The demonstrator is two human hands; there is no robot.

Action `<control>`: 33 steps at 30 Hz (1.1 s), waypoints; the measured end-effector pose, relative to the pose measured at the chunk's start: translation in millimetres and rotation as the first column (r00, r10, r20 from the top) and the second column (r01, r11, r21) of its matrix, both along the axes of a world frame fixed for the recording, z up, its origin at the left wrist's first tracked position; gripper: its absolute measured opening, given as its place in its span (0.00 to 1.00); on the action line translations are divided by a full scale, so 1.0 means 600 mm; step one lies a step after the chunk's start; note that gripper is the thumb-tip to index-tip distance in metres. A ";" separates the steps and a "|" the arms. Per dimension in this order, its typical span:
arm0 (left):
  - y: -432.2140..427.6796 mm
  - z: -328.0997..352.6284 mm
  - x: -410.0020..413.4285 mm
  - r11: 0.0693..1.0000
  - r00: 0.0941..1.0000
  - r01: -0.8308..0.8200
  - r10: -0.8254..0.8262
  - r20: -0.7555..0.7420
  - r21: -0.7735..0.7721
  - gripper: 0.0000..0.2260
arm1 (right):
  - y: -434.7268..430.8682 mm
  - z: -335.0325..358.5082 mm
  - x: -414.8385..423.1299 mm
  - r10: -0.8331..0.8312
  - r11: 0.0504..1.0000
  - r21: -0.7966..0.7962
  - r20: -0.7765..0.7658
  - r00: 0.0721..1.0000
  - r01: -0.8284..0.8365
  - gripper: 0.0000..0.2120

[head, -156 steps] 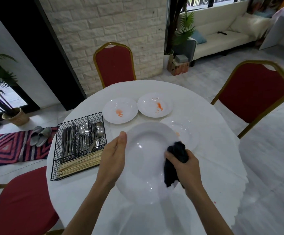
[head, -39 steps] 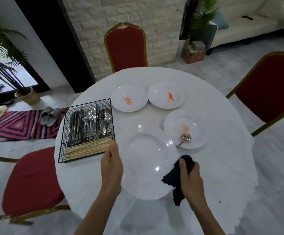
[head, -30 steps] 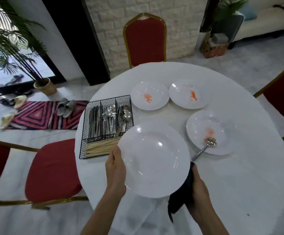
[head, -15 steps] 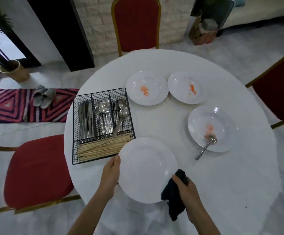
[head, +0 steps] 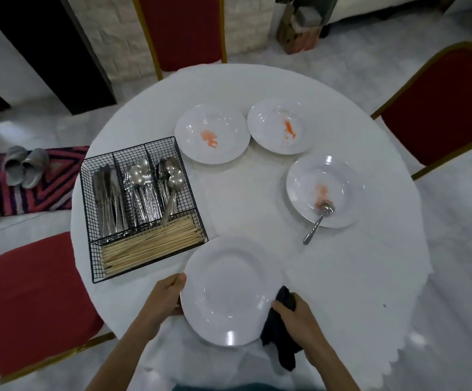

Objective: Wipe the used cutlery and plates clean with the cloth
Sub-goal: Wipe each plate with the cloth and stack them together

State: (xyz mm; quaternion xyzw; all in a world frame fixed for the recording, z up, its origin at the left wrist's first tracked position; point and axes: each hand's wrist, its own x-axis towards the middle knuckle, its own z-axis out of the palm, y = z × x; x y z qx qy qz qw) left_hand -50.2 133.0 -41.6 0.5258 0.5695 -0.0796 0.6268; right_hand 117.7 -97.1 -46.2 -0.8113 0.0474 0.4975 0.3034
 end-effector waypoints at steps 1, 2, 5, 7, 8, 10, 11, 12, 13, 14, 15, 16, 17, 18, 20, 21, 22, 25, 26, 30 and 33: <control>-0.002 -0.002 -0.001 1.000 1.000 0.003 -0.003 -0.002 0.002 0.13 | -0.004 0.002 -0.002 0.009 1.000 0.004 -0.010 1.000 -0.009 0.13; -0.004 -0.005 -0.005 1.000 1.000 0.004 -0.004 -0.009 0.002 0.13 | -0.008 0.002 -0.003 0.017 1.000 0.008 -0.020 1.000 -0.017 0.12; -0.013 -0.012 -0.013 1.000 0.999 -0.002 0.001 -0.038 -0.023 0.13 | -0.019 0.006 -0.008 0.041 0.999 0.018 -0.036 0.999 -0.040 0.12; -0.019 -0.016 -0.014 0.998 0.997 0.030 -0.027 -0.066 0.050 0.12 | -0.028 0.006 -0.011 0.028 0.998 0.050 -0.033 0.999 -0.026 0.14; -0.020 -0.019 -0.013 0.984 0.992 0.090 -0.075 -0.104 0.153 0.11 | -0.034 0.006 -0.011 -0.007 0.997 0.072 -0.030 1.000 0.010 0.15; -0.021 -0.013 -0.001 0.896 0.961 0.243 -0.172 -0.214 0.371 0.12 | -0.046 0.009 -0.006 -0.120 0.987 0.110 -0.017 0.993 0.121 0.15; -0.022 -0.006 0.007 0.841 0.947 0.298 -0.202 -0.250 0.452 0.13 | -0.052 0.016 -0.001 -0.180 0.975 0.128 -0.009 0.984 0.180 0.14; -0.023 0.001 0.017 0.788 0.940 0.329 -0.222 -0.259 0.520 0.13 | -0.059 0.020 0.005 -0.236 0.961 0.147 -0.003 0.972 0.234 0.13; -0.025 0.010 0.031 0.740 0.938 0.344 -0.237 -0.254 0.578 0.13 | -0.066 0.025 0.013 -0.281 0.945 0.171 0.001 0.960 0.277 0.13; -0.026 0.020 0.046 0.698 0.938 0.348 -0.253 -0.238 0.627 0.12 | -0.073 0.030 0.025 -0.317 0.930 0.198 0.002 0.948 0.311 0.13; -0.030 0.033 0.067 0.668 0.936 0.350 -0.276 -0.217 0.657 0.12 | -0.080 0.035 0.039 -0.352 0.912 0.222 -0.002 0.936 0.344 0.14; -0.036 0.044 0.092 0.656 0.934 0.347 -0.305 -0.186 0.670 0.11 | -0.087 0.039 0.056 -0.385 0.894 0.244 -0.013 0.923 0.377 0.14; -0.046 0.056 0.121 0.658 0.928 0.353 -0.338 -0.158 0.665 0.10 | -0.093 0.042 0.074 -0.415 0.876 0.261 -0.025 0.910 0.406 0.14; -0.060 0.065 0.153 0.662 0.915 0.370 -0.380 -0.133 0.652 0.10 | -0.101 0.044 0.093 -0.441 0.858 0.274 -0.041 0.896 0.435 0.13; -0.094 0.071 0.221 0.658 0.884 0.414 -0.455 -0.106 0.629 0.09 | -0.120 0.044 0.132 -0.471 0.830 0.302 -0.068 0.880 0.468 0.15; -0.112 0.067 0.254 0.650 0.871 0.430 -0.481 -0.099 0.627 0.09 | -0.130 0.045 0.149 -0.469 0.824 0.316 -0.083 0.879 0.469 0.16; -0.131 0.060 0.287 0.646 0.863 0.439 -0.497 -0.093 0.624 0.10 | -0.139 0.044 0.165 -0.461 0.822 0.330 -0.094 0.882 0.464 0.16; -0.176 0.027 0.387 0.643 0.857 0.447 -0.507 -0.091 0.622 0.13 | -0.163 0.053 0.209 -0.463 0.805 0.363 -0.112 0.879 0.470 0.21; -0.189 0.013 0.417 0.639 0.857 0.452 -0.505 -0.103 0.622 0.14 | -0.175 0.056 0.224 -0.461 0.798 0.373 -0.126 0.878 0.472 0.23; -0.236 -0.032 0.500 0.606 0.848 0.492 -0.497 -0.186 0.625 0.18 | -0.240 0.067 0.281 -0.432 0.755 0.434 -0.236 0.871 0.492 0.23; -0.258 -0.044 0.524 0.620 0.884 0.446 -0.418 -0.210 0.645 0.13 | -0.287 0.087 0.320 -0.417 0.685 0.495 -0.337 0.844 0.535 0.19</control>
